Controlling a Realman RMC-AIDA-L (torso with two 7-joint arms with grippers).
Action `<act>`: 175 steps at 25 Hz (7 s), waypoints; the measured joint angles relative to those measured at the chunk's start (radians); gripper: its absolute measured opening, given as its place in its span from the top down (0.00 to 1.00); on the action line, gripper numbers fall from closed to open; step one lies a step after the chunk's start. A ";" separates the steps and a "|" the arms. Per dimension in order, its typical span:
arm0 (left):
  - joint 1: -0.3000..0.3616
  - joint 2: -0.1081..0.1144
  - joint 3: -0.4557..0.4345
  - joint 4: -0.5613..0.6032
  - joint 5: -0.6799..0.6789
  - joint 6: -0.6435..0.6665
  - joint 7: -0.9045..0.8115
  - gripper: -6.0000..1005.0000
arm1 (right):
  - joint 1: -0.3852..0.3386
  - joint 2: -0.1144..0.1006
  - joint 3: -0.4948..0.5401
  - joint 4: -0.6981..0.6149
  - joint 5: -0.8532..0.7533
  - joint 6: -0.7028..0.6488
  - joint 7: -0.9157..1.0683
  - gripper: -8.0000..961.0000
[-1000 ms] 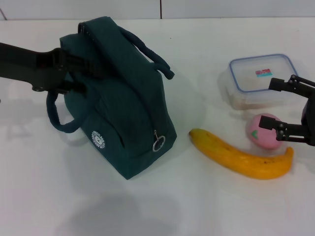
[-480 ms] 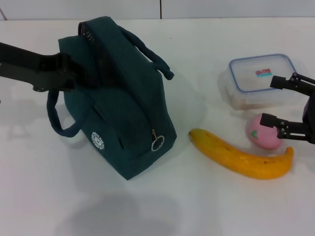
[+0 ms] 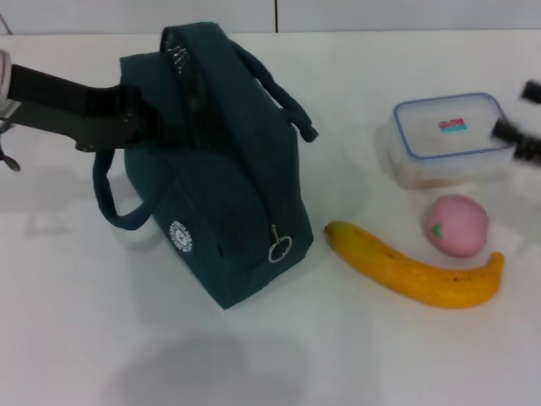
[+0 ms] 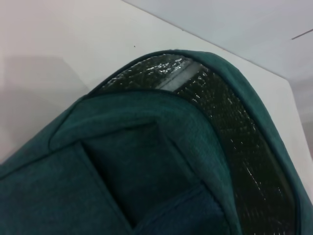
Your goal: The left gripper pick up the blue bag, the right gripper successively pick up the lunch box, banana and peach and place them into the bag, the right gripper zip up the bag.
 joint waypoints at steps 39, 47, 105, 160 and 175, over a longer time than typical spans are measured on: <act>-0.016 0.025 0.002 -0.003 -0.043 0.012 0.040 0.97 | 0.187 0.012 0.196 0.393 0.017 0.536 0.500 0.12; -0.018 0.026 0.002 -0.003 -0.043 0.012 0.044 0.96 | 0.188 0.014 0.196 0.405 0.017 0.523 0.512 0.12; -0.051 0.033 -0.003 -0.064 -0.069 0.010 0.099 0.97 | 0.168 0.019 0.208 0.458 0.173 0.310 0.595 0.89; -0.120 0.032 0.045 -0.243 -0.172 0.030 0.157 0.96 | 0.431 0.032 -0.022 0.617 0.444 -0.001 0.735 0.87; -0.118 0.029 0.043 -0.244 -0.180 0.024 0.180 0.96 | 0.445 0.032 -0.053 0.617 0.347 0.062 0.731 0.87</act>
